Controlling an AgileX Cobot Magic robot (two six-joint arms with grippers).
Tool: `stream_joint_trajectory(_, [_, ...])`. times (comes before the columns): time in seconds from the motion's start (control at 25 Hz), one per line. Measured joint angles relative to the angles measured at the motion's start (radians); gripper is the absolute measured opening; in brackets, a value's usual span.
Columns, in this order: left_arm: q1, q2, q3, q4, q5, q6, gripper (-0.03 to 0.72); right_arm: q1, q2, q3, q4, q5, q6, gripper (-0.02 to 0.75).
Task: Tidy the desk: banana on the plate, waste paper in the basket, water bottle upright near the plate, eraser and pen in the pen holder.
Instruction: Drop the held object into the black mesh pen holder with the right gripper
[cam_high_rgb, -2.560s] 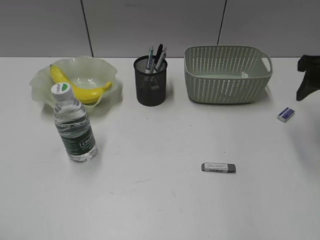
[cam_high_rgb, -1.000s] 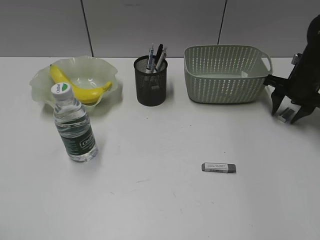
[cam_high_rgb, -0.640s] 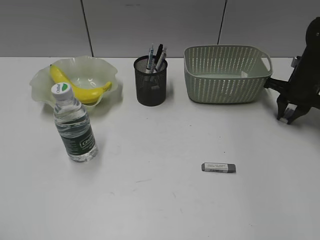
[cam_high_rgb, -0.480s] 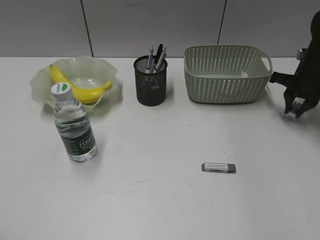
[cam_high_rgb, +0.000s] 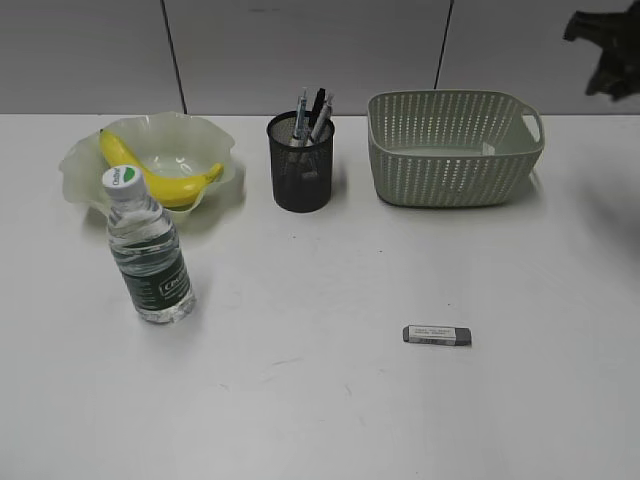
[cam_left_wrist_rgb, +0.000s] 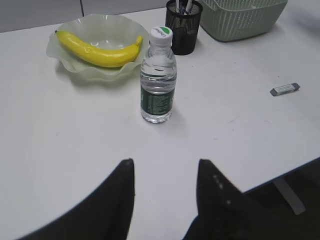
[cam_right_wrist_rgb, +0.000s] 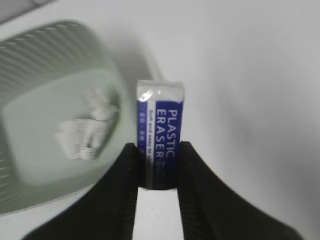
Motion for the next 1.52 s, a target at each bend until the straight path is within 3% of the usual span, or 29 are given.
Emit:
stream_joint_trajectory(0.28, [0.0, 0.0, 0.0, 0.0, 0.0, 0.0, 0.31, 0.219, -0.02, 0.0, 0.194, -0.22, -0.462, 0.195])
stream_joint_trajectory(0.56, [0.0, 0.0, 0.0, 0.0, 0.0, 0.0, 0.31, 0.388, 0.081, 0.0, 0.299, -0.53, -0.537, 0.195])
stream_joint_trajectory(1.0, [0.0, 0.0, 0.0, 0.0, 0.0, 0.0, 0.31, 0.5, 0.243, 0.0, 0.332, -0.742, -0.539, 0.195])
stream_joint_trajectory(1.2, [0.0, 0.0, 0.0, 0.0, 0.0, 0.0, 0.31, 0.506, 0.294, 0.0, 0.332, -0.83, -0.54, 0.195])
stream_joint_trajectory(1.52, [0.0, 0.0, 0.0, 0.0, 0.0, 0.0, 0.31, 0.506, 0.334, 0.0, 0.332, -0.84, -0.53, 0.202])
